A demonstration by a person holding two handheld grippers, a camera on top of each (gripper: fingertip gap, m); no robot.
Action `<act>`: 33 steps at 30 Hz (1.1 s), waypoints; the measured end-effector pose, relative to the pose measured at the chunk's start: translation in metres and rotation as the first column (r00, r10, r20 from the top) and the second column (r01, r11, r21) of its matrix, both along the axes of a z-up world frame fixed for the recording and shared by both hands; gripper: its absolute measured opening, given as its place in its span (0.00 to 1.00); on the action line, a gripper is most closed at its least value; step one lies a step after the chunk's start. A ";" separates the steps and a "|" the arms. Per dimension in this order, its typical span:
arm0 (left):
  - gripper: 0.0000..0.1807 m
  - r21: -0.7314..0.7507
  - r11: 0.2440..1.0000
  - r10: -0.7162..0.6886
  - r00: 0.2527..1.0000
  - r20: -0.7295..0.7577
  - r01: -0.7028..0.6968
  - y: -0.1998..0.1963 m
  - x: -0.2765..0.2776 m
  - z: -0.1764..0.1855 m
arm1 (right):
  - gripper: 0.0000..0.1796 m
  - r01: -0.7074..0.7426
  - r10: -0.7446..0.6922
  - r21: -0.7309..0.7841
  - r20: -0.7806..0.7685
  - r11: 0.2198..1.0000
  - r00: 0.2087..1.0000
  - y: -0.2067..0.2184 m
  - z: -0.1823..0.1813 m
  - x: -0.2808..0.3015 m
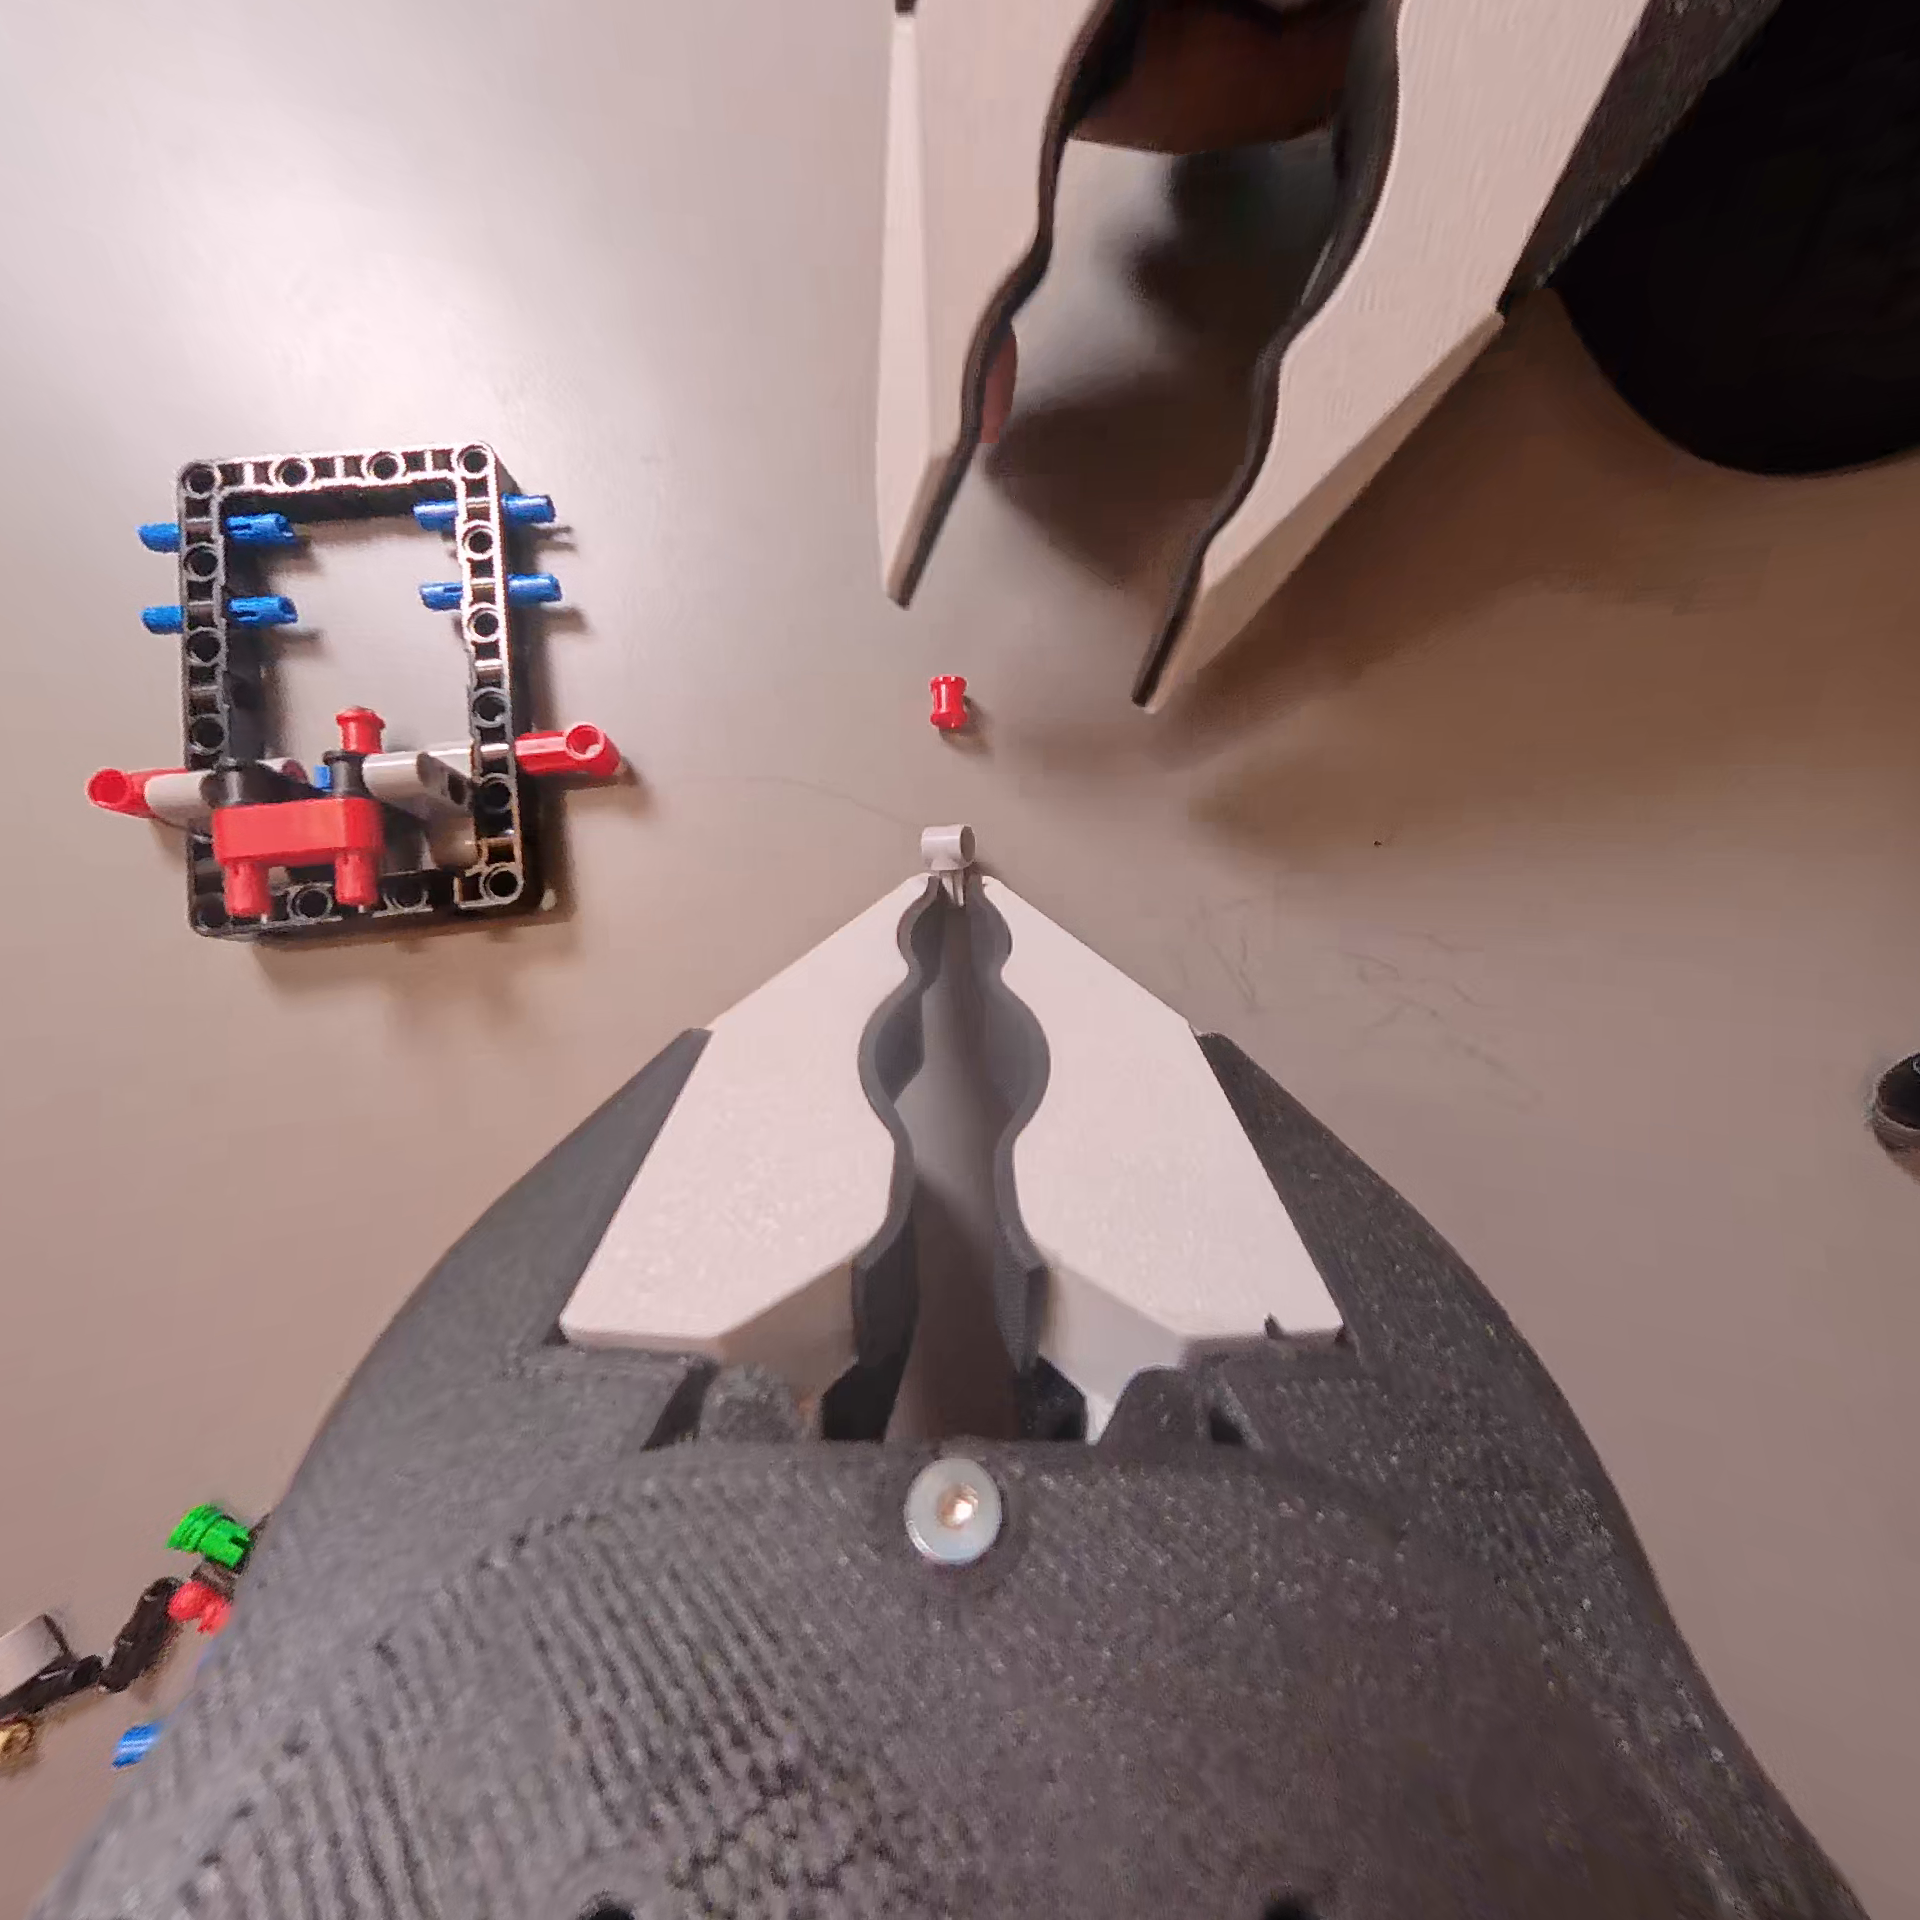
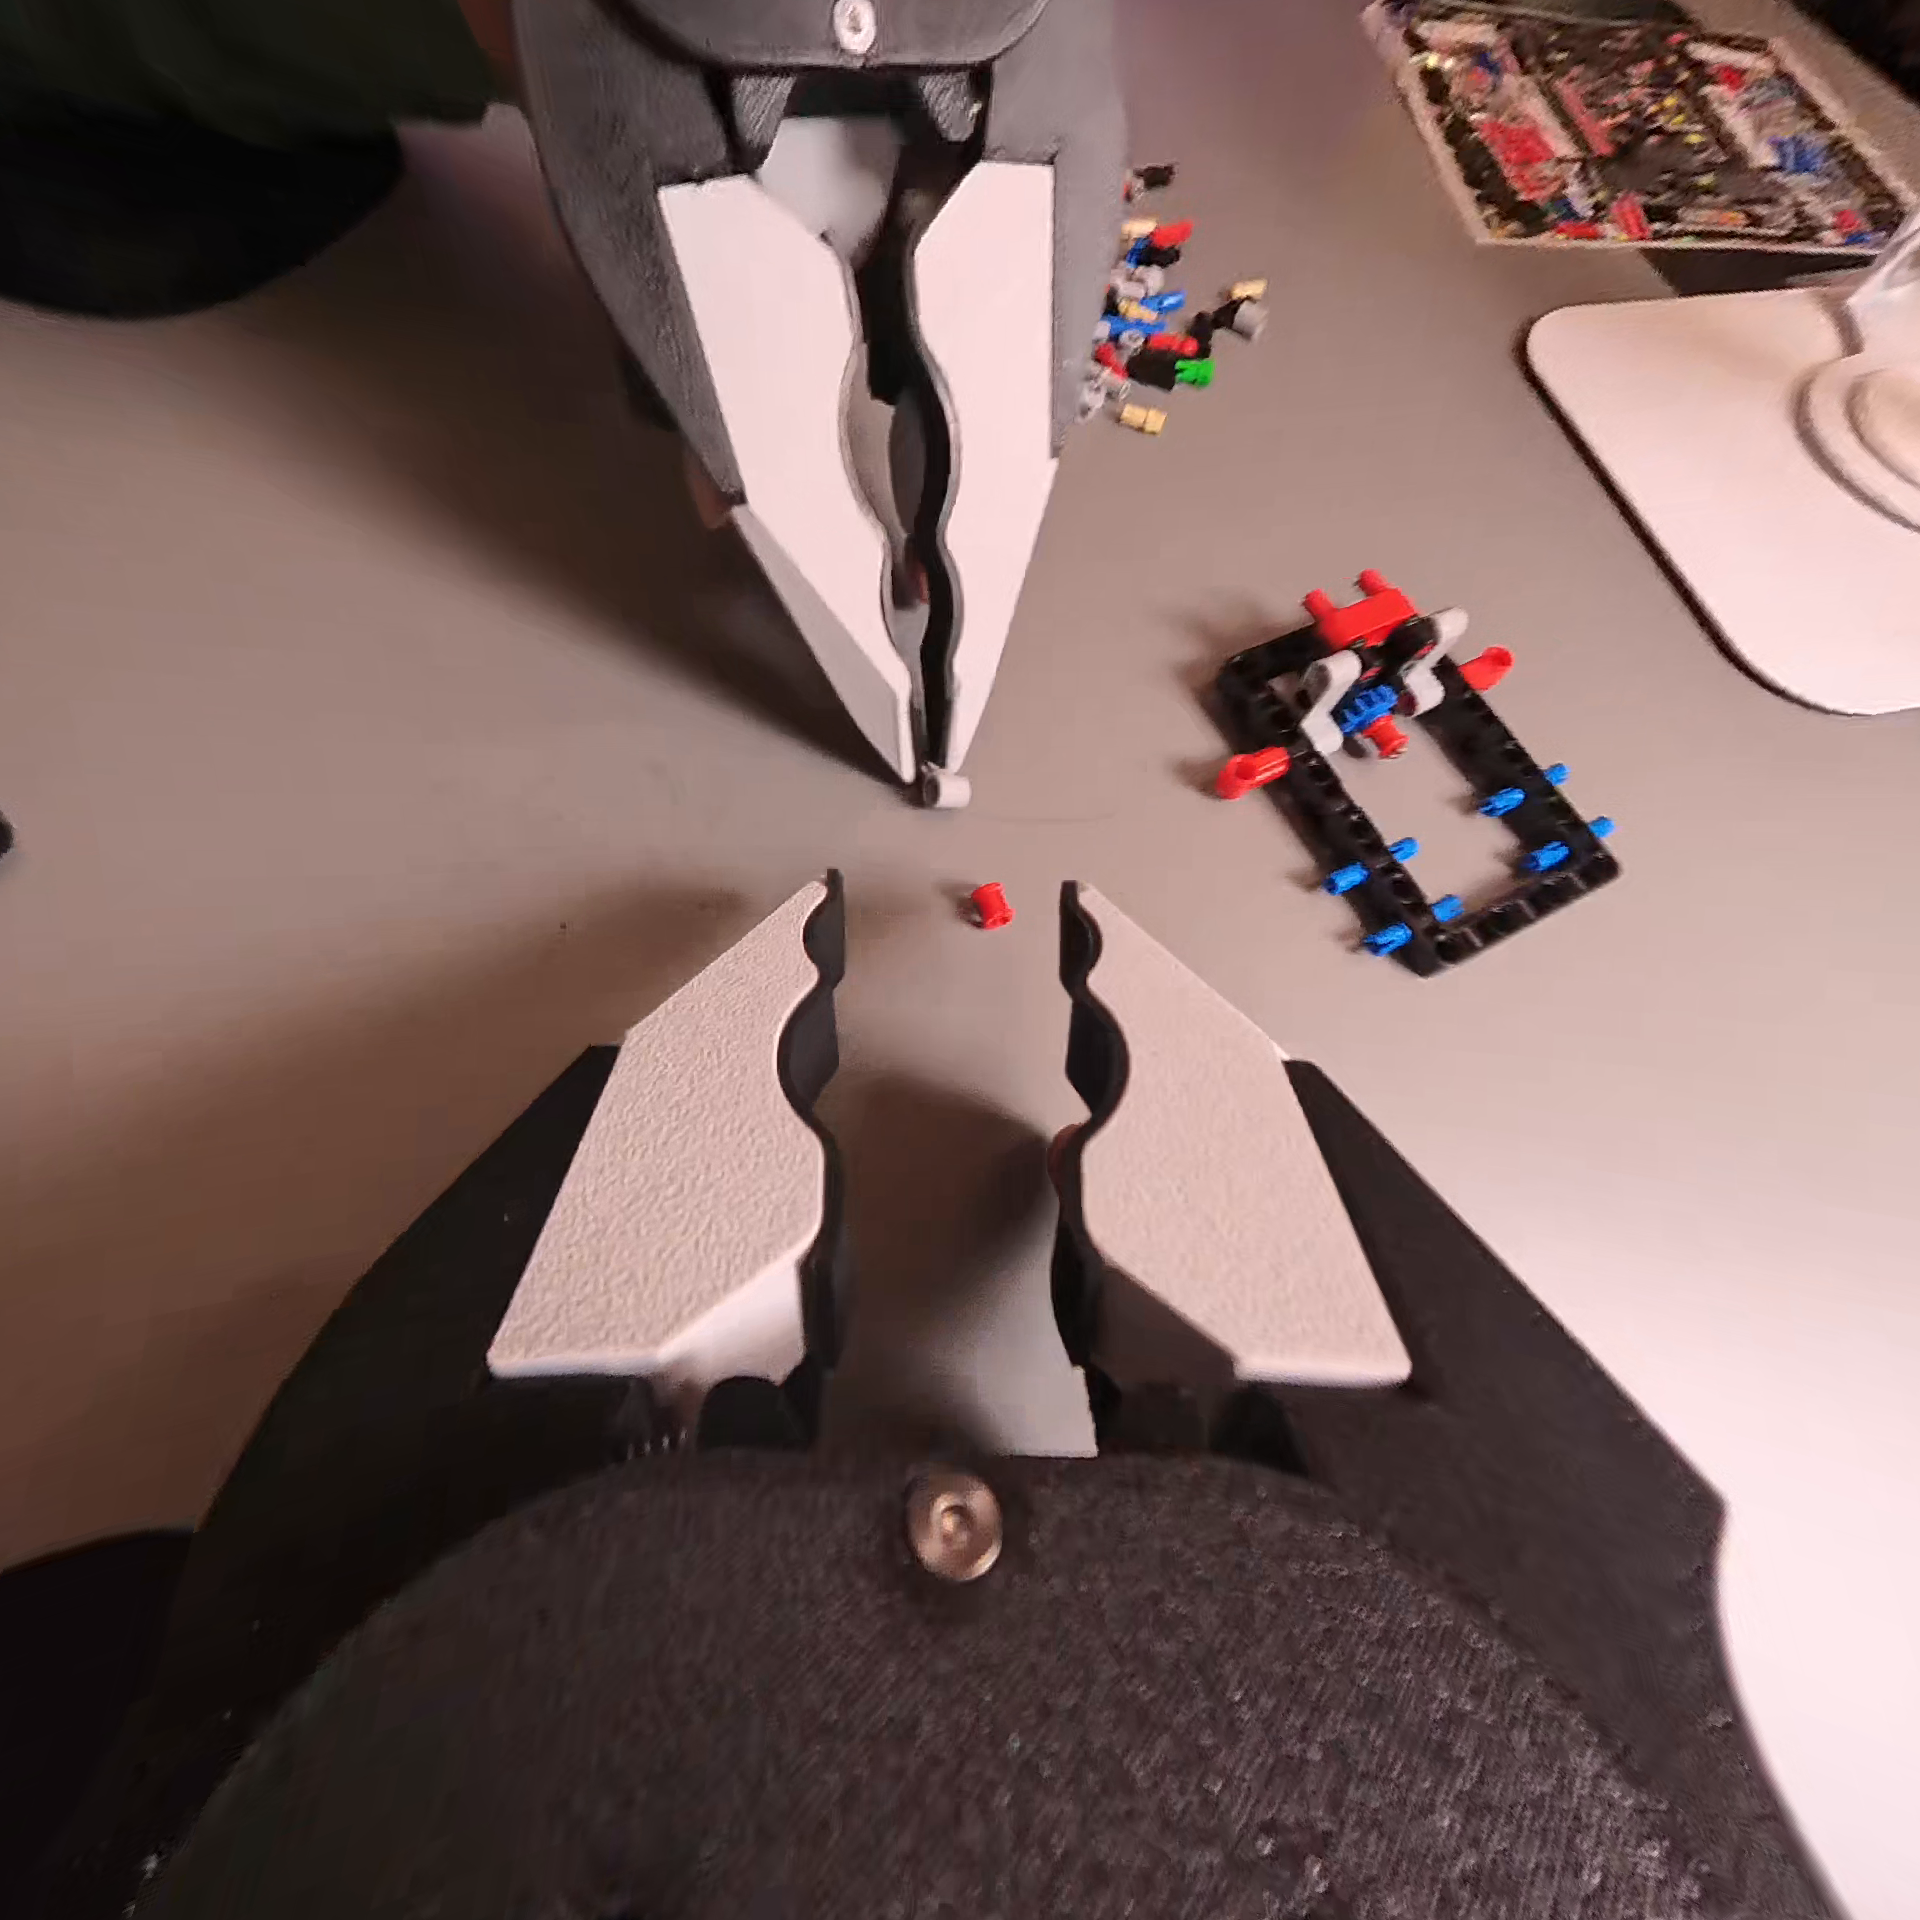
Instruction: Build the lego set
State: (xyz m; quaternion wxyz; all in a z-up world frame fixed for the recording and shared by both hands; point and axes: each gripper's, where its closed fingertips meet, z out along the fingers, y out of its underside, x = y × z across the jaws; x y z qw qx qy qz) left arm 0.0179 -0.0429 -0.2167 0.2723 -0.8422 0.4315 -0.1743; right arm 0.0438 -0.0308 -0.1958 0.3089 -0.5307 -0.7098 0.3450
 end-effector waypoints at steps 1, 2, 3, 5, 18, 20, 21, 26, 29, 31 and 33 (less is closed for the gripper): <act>0.02 0.006 1.000 0.004 1.000 -0.001 -0.004 0.001 0.000 0.000 | 0.22 -0.006 0.006 0.002 0.011 1.000 1.000 -0.001 -0.002 0.000; 0.02 0.011 1.000 0.008 1.000 -0.002 -0.008 0.003 0.000 0.000 | 0.22 -0.006 0.006 -0.003 0.015 1.000 1.000 -0.002 -0.002 0.001; 0.02 0.016 1.000 0.012 1.000 -0.004 -0.012 0.004 0.000 0.000 | 0.22 -0.004 0.004 -0.010 0.014 1.000 1.000 -0.002 -0.002 0.001; 0.02 0.029 0.999 0.023 1.000 -0.013 -0.023 0.007 -0.001 -0.001 | 0.22 0.004 -0.004 -0.018 0.008 1.000 1.000 0.000 0.001 0.001; 0.18 0.311 0.881 0.313 0.931 0.187 -0.358 0.036 -0.109 0.125 | 0.22 0.133 -0.133 -0.011 -0.169 0.991 0.977 0.025 0.034 -0.005; 0.17 0.345 0.826 0.391 0.895 0.217 -0.445 0.029 -0.147 0.147 | 0.22 0.159 -0.155 0.002 -0.198 0.987 0.968 0.030 0.038 -0.006; 0.16 0.360 0.801 0.424 0.878 0.222 -0.478 0.024 -0.163 0.155 | 0.22 0.171 -0.166 0.008 -0.210 0.985 0.963 0.033 0.040 -0.006; 0.11 0.382 0.702 0.585 0.793 0.172 -0.601 -0.017 -0.227 0.160 | 0.21 0.212 -0.206 -0.005 -0.255 0.977 0.945 0.040 0.046 -0.006; 0.07 0.346 0.656 0.675 0.726 0.128 -0.671 -0.058 -0.260 0.140 | 0.00 0.224 -0.216 -0.003 -0.277 0.975 0.936 0.042 0.049 -0.003; 0.05 0.312 0.627 0.715 0.686 0.133 -0.714 -0.085 -0.275 0.132 | 0.00 0.231 -0.219 0.010 -0.283 0.973 0.934 0.043 0.048 -0.003; 0.04 0.298 0.598 0.749 0.651 0.124 -0.744 -0.108 -0.286 0.127 | 0.00 0.229 -0.218 0.006 -0.285 0.973 0.933 0.042 0.047 -0.006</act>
